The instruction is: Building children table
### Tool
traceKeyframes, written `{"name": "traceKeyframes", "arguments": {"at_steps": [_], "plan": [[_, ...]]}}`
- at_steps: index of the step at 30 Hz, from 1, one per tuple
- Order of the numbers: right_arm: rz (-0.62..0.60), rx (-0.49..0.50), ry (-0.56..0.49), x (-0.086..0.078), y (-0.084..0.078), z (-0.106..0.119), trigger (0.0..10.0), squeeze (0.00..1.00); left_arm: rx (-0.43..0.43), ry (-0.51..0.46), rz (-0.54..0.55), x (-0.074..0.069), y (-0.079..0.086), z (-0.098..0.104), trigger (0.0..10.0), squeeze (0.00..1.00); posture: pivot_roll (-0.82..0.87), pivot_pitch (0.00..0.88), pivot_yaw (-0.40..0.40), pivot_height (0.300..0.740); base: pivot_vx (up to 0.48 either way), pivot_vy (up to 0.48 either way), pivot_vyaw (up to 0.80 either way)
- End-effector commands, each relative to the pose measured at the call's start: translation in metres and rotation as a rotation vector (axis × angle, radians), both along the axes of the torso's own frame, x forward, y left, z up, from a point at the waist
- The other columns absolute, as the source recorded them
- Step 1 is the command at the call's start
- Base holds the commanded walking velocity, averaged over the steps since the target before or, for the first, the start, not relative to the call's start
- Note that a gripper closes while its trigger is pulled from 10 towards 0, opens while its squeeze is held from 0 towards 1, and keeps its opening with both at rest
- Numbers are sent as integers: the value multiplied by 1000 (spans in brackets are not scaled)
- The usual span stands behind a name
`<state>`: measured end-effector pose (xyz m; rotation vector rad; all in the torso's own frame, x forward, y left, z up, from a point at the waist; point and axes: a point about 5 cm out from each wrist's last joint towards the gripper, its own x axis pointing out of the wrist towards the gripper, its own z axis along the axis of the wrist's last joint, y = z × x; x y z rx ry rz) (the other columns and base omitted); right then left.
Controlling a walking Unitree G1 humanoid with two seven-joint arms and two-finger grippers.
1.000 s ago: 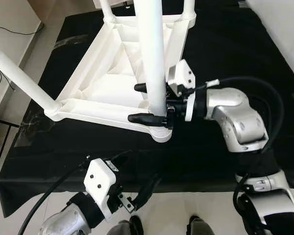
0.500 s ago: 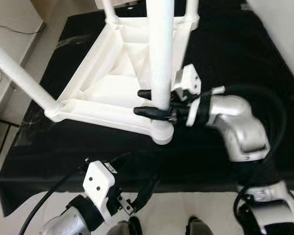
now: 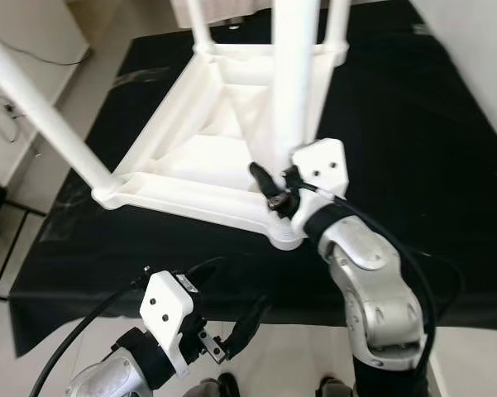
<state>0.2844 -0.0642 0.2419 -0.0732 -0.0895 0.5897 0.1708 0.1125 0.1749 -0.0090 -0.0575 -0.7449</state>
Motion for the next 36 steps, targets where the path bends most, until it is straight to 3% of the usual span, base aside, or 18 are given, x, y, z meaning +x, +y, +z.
{"name": "traceKeyframes", "arguments": {"at_steps": [1, 4, 8, 9, 10, 14, 18, 25, 26, 27, 33, 36], "plan": [[136, 38, 111, 3, 13, -13, 10000, 1000, 10, 21, 20, 0, 4, -5, 10000, 0, -51, 301, 132, 740, 0, 0, 0], [330, 59, 50, 1, 17, 2, 10000, 1000, 9, 20, 21, 1, 3, -5, 10000, 0, -51, 302, 132, 740, 0, 0, 0], [460, 10, 24, 1, 17, 3, 10000, 1000, 8, 20, 20, 1, 4, -5, 10000, 0, -58, 299, 139, 740, 0, 0, 0], [573, -60, -5, 3, 16, 2, 10000, 0, 7, 20, 16, 1, 3, -4, 10000, 0, -52, 298, 140, 740, 0, 0, 0], [671, -114, -25, 4, 13, 1, 10000, 0, 7, 20, 13, 1, 3, -4, 10000, 0, -48, 299, 139, 740, 0, 0, 0], [764, -166, -19, 13, 8, 1, 10000, 0, 7, 21, 9, 1, 2, -4, 10000, 0, -42, 298, 141, 740, 0, 0, 0], [875, -216, -11, 36, 1, 12, 10000, 0, 6, 24, 11, -2, 1, -4, 10000, 0, -31, 298, 134, 740, 0, 0, 0], [915, -208, -2, 46, 1, 18, 9686, 0, 4, 26, 11, -3, 1, -4, 10000, 0, -29, 303, 138, 740, 0, 0, 0], [931, -226, -3, 47, 0, 18, 2000, 0, 4, 27, 9, -4, 0, -3, 10000, 0, -26, 305, 136, 740, 0, 0, 0], [958, -239, -2, 48, -1, 17, 0, 0, 3, 28, 7, -5, 0, -3, 10000, 0, -25, 305, 136, 740, 0, 0, 0], [1013, -263, 4, 52, -8, 15, 0, 0, -2, 33, 4, -7, -2, -4, 10000, 0, -31, 306, 133, 740, 0, 0, 0], [984, -272, 0, 55, -12, 12, 0, 0, -5, 33, 5, -7, -3, -4, 10000, 0, -35, 305, 128, 740, 0, 0, 0]]}}
